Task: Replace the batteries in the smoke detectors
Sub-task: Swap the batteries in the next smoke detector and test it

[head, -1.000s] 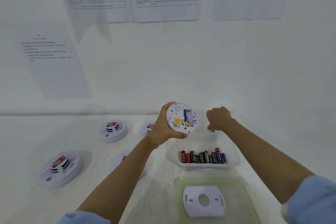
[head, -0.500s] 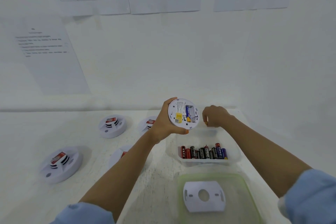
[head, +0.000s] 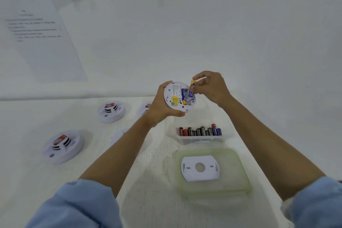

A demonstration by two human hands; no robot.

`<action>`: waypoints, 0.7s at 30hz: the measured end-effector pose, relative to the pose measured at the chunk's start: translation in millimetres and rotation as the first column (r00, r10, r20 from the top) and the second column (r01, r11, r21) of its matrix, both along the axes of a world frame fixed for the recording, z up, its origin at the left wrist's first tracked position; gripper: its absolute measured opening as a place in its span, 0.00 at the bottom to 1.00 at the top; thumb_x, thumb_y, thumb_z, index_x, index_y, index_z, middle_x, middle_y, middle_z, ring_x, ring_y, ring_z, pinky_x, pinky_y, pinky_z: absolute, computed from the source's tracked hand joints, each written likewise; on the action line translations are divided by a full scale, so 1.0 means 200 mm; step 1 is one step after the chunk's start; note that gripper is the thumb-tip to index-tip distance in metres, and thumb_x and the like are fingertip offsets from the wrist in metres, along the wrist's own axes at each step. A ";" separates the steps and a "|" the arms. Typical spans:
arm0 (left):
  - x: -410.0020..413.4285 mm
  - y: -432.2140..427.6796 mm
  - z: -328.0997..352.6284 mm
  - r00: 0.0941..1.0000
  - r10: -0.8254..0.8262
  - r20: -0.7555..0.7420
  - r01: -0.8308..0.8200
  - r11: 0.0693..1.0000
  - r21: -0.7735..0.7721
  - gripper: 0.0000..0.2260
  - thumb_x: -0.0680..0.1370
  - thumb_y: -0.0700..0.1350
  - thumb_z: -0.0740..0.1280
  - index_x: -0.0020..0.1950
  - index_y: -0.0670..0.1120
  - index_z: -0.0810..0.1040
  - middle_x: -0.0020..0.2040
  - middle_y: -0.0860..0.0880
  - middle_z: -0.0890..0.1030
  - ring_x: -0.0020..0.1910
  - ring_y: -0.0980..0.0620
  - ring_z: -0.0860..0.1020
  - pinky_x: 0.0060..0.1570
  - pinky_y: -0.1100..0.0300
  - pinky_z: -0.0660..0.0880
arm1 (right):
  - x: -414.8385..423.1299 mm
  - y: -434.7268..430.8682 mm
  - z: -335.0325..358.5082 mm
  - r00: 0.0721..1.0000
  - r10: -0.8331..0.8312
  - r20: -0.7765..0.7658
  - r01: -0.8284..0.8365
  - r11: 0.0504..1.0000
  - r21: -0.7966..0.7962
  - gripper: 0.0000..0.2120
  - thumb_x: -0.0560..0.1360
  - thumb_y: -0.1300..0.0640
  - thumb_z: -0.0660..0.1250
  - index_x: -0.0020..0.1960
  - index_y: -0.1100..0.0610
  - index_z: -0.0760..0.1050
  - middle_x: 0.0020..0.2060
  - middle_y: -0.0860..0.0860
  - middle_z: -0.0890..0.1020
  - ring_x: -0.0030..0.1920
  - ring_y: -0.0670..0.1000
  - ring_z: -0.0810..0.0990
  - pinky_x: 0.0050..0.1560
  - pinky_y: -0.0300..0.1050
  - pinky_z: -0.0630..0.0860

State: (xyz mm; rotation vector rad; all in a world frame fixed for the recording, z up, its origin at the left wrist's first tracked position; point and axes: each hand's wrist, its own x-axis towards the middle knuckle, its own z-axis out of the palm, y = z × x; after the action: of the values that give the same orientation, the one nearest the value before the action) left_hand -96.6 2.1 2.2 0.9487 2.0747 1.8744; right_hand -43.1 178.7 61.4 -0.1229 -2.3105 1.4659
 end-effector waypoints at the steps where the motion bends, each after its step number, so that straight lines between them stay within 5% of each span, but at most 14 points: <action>1: 0.01 0.00 0.00 1.000 0.000 -0.007 0.000 1.000 0.002 0.46 0.56 0.35 0.76 0.69 0.44 0.58 0.63 0.46 0.68 0.59 0.55 0.72 0.50 0.65 0.77 | 0.01 -0.02 -0.01 1.000 -0.017 -0.001 0.017 0.998 0.058 0.12 0.65 0.65 0.75 0.48 0.61 0.78 0.31 0.52 0.80 0.27 0.38 0.78 0.34 0.32 0.75; 8: 0.05 0.01 0.02 0.999 -0.008 -0.033 0.008 1.000 0.006 0.49 0.54 0.39 0.79 0.70 0.44 0.58 0.65 0.45 0.68 0.61 0.51 0.72 0.54 0.56 0.78 | 0.05 -0.05 -0.06 0.997 -0.034 -0.070 0.054 0.945 0.321 0.12 0.67 0.60 0.74 0.49 0.58 0.79 0.45 0.53 0.79 0.34 0.43 0.72 0.36 0.34 0.71; 13: 0.08 0.02 0.04 0.999 0.024 -0.045 -0.023 0.999 0.027 0.46 0.56 0.36 0.77 0.70 0.44 0.58 0.63 0.47 0.68 0.59 0.55 0.72 0.52 0.63 0.77 | 0.09 -0.06 -0.07 0.997 -0.004 -0.071 0.018 0.981 0.194 0.11 0.70 0.60 0.72 0.52 0.59 0.78 0.50 0.55 0.80 0.40 0.56 0.82 0.37 0.40 0.79; 21: 0.09 0.03 0.03 0.999 0.035 -0.037 -0.033 0.998 0.048 0.45 0.56 0.36 0.77 0.69 0.45 0.59 0.64 0.46 0.68 0.59 0.55 0.72 0.52 0.64 0.76 | 0.13 -0.09 -0.08 0.996 0.012 -0.088 0.001 0.990 0.144 0.13 0.72 0.62 0.69 0.57 0.61 0.78 0.53 0.58 0.80 0.38 0.48 0.79 0.33 0.30 0.77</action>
State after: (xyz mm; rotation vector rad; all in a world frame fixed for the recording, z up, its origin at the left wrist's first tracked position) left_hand -78.8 7.3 8.1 0.9733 2.0892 1.9456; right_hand -17.8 161.6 46.4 -0.0113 -2.3366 1.2755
